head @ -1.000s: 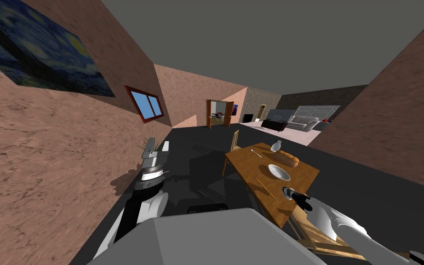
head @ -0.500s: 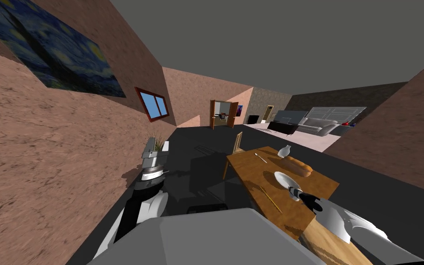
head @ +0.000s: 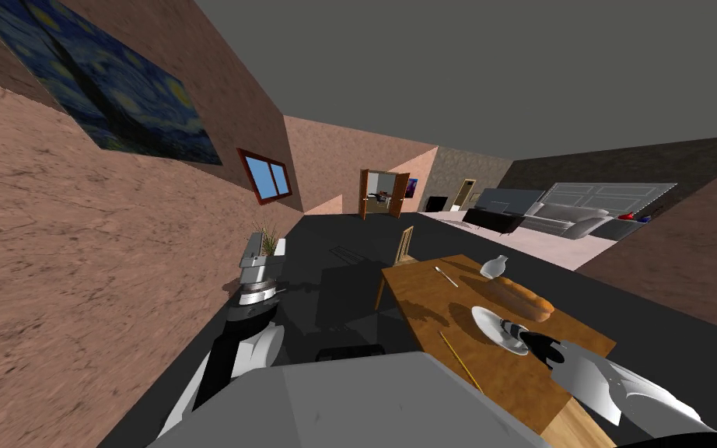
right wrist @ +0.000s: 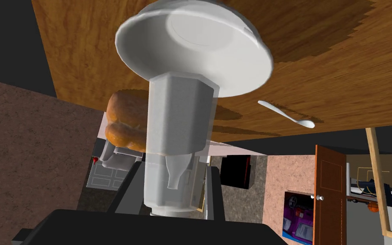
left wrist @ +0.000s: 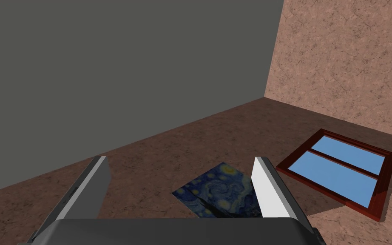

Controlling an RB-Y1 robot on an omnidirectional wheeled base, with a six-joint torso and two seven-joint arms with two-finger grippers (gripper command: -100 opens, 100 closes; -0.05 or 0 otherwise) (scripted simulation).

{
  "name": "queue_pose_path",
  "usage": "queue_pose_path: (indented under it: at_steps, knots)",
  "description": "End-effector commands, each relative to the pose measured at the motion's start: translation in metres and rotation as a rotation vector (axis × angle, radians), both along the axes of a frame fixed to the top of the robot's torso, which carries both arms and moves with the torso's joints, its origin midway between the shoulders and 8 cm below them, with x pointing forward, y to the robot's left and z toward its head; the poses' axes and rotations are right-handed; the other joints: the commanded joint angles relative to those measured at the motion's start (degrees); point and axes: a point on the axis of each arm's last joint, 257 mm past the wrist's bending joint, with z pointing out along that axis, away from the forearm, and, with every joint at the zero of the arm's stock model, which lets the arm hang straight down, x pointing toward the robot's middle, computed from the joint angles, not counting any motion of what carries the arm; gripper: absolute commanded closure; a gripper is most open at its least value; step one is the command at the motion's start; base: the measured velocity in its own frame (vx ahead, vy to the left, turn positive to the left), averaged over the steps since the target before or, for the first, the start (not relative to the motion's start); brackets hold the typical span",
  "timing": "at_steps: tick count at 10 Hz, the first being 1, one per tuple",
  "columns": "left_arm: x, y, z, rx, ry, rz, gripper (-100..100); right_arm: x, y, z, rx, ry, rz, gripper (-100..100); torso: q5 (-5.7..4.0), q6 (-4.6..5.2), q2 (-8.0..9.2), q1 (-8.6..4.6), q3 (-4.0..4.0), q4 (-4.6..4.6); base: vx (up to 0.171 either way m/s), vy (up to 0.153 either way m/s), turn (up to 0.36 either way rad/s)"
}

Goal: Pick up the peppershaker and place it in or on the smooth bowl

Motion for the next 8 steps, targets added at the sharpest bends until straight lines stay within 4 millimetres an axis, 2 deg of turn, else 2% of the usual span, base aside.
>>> queue_pose_path:
  at_steps: [1,3,4,5,8]
  knots:
    - [0.000,0.000,0.000,0.000,0.000,0.000,0,-0.008,-0.006,0.002,0.004,0.000,-0.024,100,0.00,0.00,0.00,0.00,0.00,0.00,0.046,-0.140,0.057]
    - [0.000,0.000,0.000,0.000,0.000,0.000,0,-0.018,-0.013,0.008,0.013,-0.008,-0.062,100,0.05,-0.01,-0.05,0.17,-0.01,0.01,0.099,-0.151,0.091]
    - [0.000,0.000,0.000,0.000,0.000,0.000,0,-0.016,-0.012,0.006,0.009,-0.002,-0.051,100,0.04,-0.03,-0.13,0.18,-0.06,0.00,0.046,-0.070,0.026]
    - [0.000,0.000,0.000,0.000,0.000,0.000,0,-0.016,-0.013,0.007,0.008,-0.005,-0.054,-100,0.02,-0.01,0.02,0.47,0.01,0.00,0.009,-0.015,0.003]
    - [0.000,0.000,0.000,0.000,0.000,0.000,0,-0.015,-0.013,0.008,0.008,-0.006,-0.054,-100,0.12,0.01,0.25,0.81,0.15,0.06,0.001,-0.002,0.000]
